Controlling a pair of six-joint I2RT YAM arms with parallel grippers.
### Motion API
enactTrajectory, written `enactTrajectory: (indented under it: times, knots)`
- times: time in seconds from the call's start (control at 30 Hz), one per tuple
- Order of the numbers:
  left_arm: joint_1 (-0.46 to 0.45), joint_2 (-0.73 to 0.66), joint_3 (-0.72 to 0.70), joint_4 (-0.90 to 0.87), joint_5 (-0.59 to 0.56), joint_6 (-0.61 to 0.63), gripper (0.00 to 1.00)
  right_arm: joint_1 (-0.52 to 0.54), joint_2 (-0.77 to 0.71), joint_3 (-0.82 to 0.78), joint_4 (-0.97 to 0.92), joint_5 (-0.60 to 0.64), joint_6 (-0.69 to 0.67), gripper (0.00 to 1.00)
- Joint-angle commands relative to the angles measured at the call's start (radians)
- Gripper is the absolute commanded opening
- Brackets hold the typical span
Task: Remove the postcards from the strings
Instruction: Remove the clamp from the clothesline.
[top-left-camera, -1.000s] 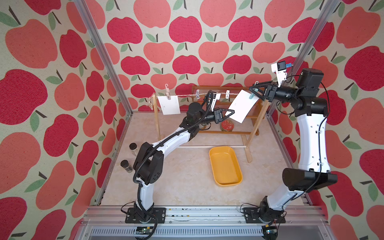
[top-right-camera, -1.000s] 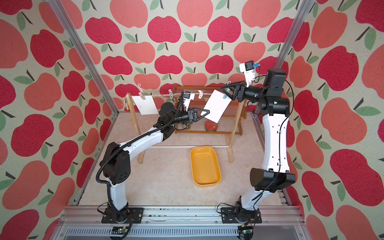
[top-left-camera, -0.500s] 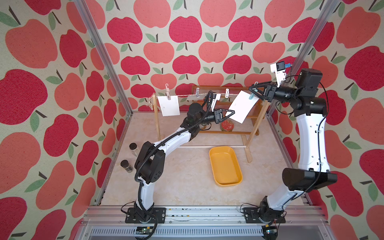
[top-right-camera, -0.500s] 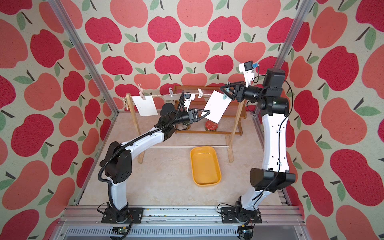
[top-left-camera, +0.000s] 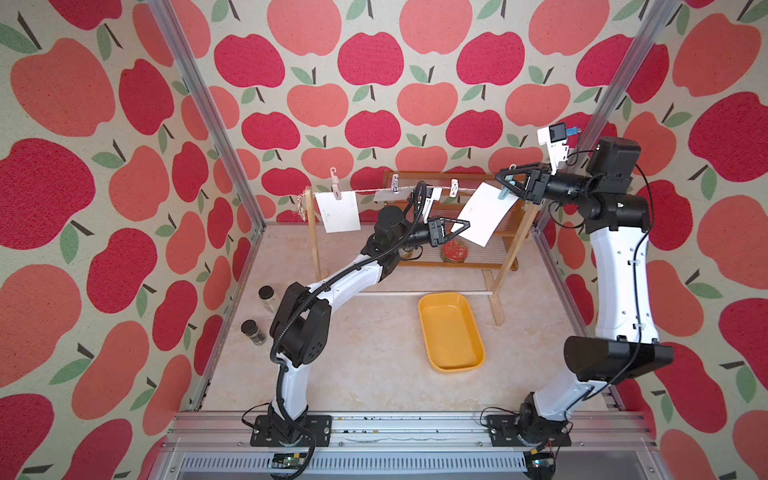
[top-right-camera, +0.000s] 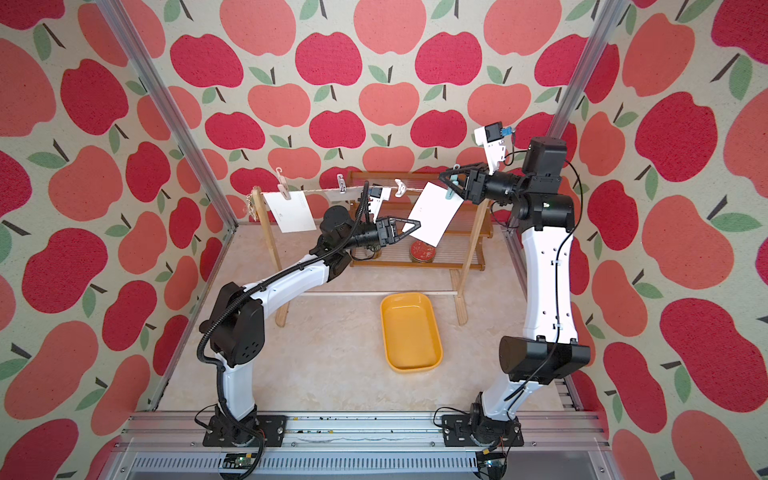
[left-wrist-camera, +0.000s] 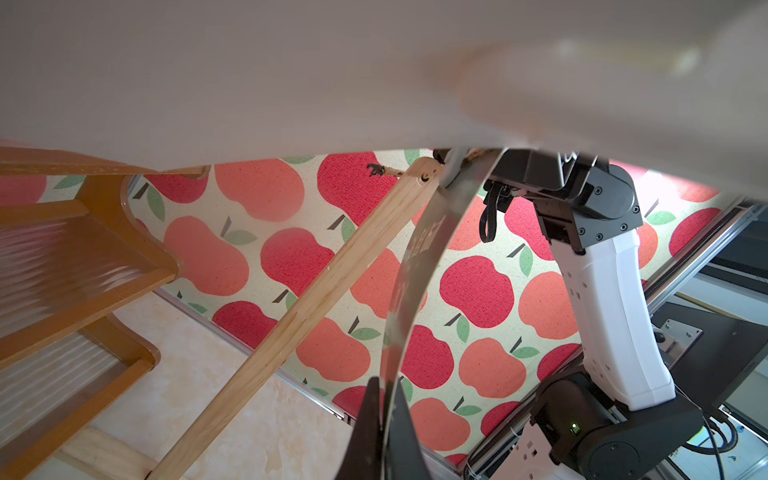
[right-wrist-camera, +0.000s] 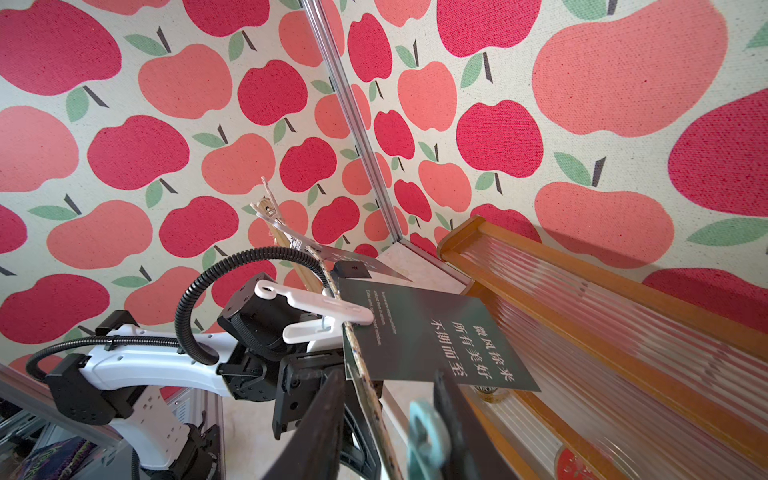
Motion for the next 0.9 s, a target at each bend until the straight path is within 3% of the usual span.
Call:
enactTrajectory:
  times: [0.0, 0.2, 0.43, 0.6, 0.87]
  knots:
    - [0.006, 0.016, 0.033, 0.035, 0.017, -0.005, 0.00, 0.013, 0.014, 0.005, 0.003, -0.007, 0.010, 0.35]
    - [0.006, 0.018, 0.031, 0.033, 0.013, -0.002, 0.00, 0.017, 0.025, 0.031, -0.010, -0.001, 0.009, 0.29]
    - [0.006, 0.018, 0.027, 0.027, 0.007, 0.003, 0.00, 0.019, 0.018, 0.033, -0.014, 0.000, 0.013, 0.29]
    - [0.008, 0.025, 0.032, 0.043, 0.008, -0.017, 0.00, 0.021, 0.006, 0.022, -0.016, -0.025, 0.012, 0.42]
    - [0.019, 0.048, 0.035, 0.132, 0.014, -0.110, 0.00, 0.010, -0.021, -0.042, 0.048, -0.073, 0.037, 0.44]
